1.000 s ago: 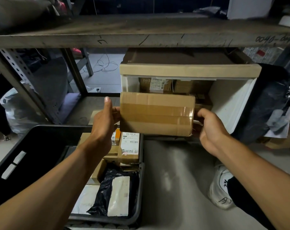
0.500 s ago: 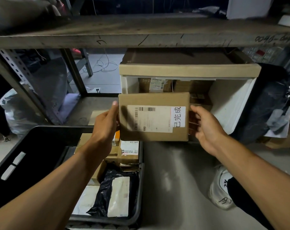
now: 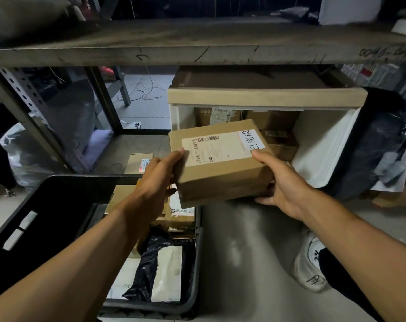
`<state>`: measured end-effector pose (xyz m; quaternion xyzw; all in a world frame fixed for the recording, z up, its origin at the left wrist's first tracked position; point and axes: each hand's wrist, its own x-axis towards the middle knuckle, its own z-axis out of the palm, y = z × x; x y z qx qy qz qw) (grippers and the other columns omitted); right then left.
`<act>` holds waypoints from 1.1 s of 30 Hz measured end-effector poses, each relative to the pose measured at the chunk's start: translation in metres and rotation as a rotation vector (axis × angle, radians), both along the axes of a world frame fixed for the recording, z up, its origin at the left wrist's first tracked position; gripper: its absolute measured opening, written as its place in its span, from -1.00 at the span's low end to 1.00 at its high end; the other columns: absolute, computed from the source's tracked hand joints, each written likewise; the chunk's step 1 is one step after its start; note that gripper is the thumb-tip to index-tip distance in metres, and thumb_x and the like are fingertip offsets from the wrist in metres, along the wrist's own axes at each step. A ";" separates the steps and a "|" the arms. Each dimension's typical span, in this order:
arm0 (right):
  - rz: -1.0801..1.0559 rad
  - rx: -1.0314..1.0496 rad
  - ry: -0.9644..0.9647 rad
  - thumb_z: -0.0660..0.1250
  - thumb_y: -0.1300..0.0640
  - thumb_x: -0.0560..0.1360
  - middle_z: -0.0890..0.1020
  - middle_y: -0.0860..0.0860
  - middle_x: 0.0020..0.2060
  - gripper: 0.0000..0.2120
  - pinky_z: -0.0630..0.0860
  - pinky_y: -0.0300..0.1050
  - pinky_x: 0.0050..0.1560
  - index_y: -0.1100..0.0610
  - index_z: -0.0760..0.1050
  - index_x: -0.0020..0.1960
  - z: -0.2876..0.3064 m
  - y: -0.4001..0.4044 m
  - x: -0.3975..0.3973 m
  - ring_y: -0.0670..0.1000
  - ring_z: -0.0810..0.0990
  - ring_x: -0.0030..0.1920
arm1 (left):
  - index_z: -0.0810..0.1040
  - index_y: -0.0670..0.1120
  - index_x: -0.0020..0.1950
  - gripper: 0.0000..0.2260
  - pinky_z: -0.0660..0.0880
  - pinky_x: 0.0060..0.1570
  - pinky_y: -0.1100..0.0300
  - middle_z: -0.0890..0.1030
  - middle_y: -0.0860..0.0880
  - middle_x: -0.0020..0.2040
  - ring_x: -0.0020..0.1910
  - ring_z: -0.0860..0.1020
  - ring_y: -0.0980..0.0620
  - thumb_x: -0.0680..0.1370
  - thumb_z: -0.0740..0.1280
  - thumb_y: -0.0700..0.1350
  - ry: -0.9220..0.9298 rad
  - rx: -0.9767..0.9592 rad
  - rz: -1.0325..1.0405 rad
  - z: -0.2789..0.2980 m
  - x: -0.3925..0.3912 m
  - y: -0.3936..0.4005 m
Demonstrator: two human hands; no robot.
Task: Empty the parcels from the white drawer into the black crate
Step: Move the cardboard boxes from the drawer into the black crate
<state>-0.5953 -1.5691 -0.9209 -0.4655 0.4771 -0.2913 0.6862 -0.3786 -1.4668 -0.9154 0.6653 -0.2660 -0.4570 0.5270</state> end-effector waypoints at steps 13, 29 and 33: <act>-0.324 -0.013 -0.135 0.58 -0.26 0.21 0.63 -0.01 0.16 -0.31 0.60 0.24 0.15 -0.04 0.45 0.22 0.002 -0.005 0.013 0.08 0.59 0.18 | 0.51 0.04 0.26 -0.60 0.54 0.11 -0.26 0.53 -0.23 0.26 0.18 0.55 -0.29 0.53 0.29 0.22 0.279 0.093 -0.068 0.003 0.003 0.001; 0.101 -0.109 -0.020 0.38 -0.24 0.45 0.73 -0.04 0.06 -0.58 0.51 0.17 0.29 -0.15 0.57 0.26 -0.004 0.003 0.009 0.09 0.66 0.17 | 0.47 -0.07 0.41 -0.03 0.42 0.28 -0.33 0.59 -0.23 0.30 0.27 0.56 -0.28 0.12 0.56 0.38 0.336 0.252 -0.345 -0.015 0.010 0.000; 0.198 -0.057 0.007 0.32 -0.25 0.52 0.75 -0.01 0.01 -0.62 0.56 0.04 0.10 -0.09 0.63 0.21 0.002 0.007 0.007 0.10 0.69 0.11 | 0.49 0.02 0.39 -0.18 0.44 0.27 -0.32 0.59 -0.25 0.29 0.22 0.60 -0.30 0.22 0.53 0.34 0.341 0.166 -0.272 -0.022 0.010 -0.001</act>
